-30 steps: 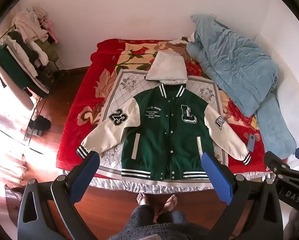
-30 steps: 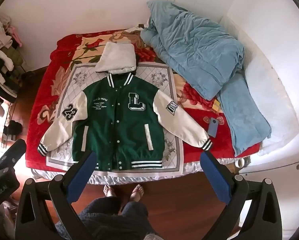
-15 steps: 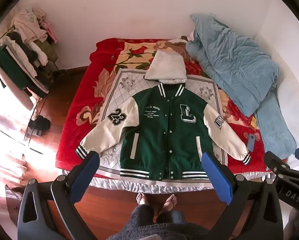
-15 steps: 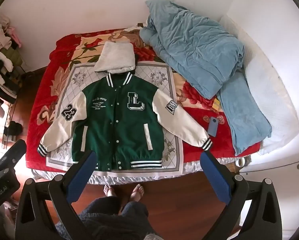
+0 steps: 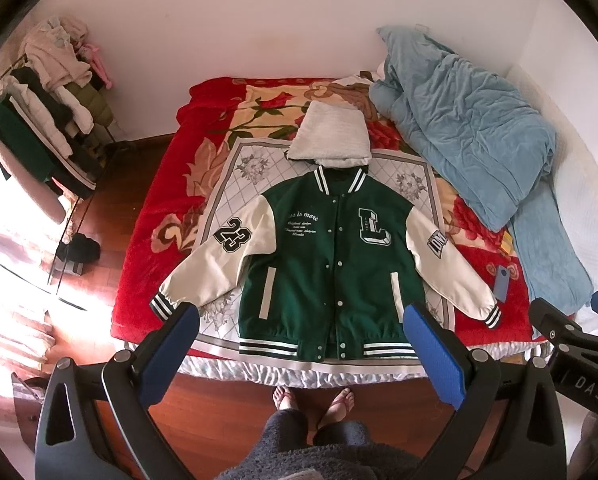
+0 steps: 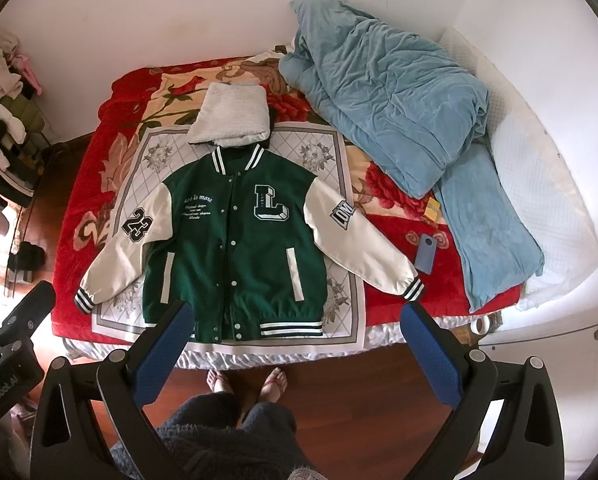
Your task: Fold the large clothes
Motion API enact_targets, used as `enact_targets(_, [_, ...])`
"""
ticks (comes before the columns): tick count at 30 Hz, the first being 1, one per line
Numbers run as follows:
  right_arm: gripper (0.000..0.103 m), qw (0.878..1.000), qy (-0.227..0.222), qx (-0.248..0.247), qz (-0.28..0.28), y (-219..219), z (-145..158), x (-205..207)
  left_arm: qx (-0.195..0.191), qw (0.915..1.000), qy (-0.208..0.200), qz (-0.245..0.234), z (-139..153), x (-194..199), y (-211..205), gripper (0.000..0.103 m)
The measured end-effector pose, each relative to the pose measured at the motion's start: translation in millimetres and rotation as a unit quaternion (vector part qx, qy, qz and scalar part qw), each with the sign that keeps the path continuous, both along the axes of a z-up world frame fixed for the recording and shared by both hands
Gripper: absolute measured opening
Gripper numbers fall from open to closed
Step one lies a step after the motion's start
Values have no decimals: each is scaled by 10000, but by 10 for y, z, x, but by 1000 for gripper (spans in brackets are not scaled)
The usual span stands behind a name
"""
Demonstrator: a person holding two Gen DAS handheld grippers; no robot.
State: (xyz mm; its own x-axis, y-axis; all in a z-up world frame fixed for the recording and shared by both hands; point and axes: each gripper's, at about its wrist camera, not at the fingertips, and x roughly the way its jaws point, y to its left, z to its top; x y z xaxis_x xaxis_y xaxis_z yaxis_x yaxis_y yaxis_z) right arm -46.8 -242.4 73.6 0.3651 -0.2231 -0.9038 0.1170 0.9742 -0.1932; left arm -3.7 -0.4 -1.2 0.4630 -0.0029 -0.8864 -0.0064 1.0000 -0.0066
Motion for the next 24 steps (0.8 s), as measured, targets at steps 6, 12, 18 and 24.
enact_targets(6, [103,10000,15,6,8,12,31,11,-9,10000,20,14,5,32,-12,103])
enact_targets(12, [103,10000,20,-7,5,-16,-12,-3,-1,10000,23,18,20,33,-65,103])
enact_targets(18, [103,10000,32,0,29,-4,-5,-2,4,10000,45,30,7,12,-126,103])
enact_targets(24, [103,10000,35,-11,27,6,-14,-10,-17,10000,40,24,14,65,-165,103])
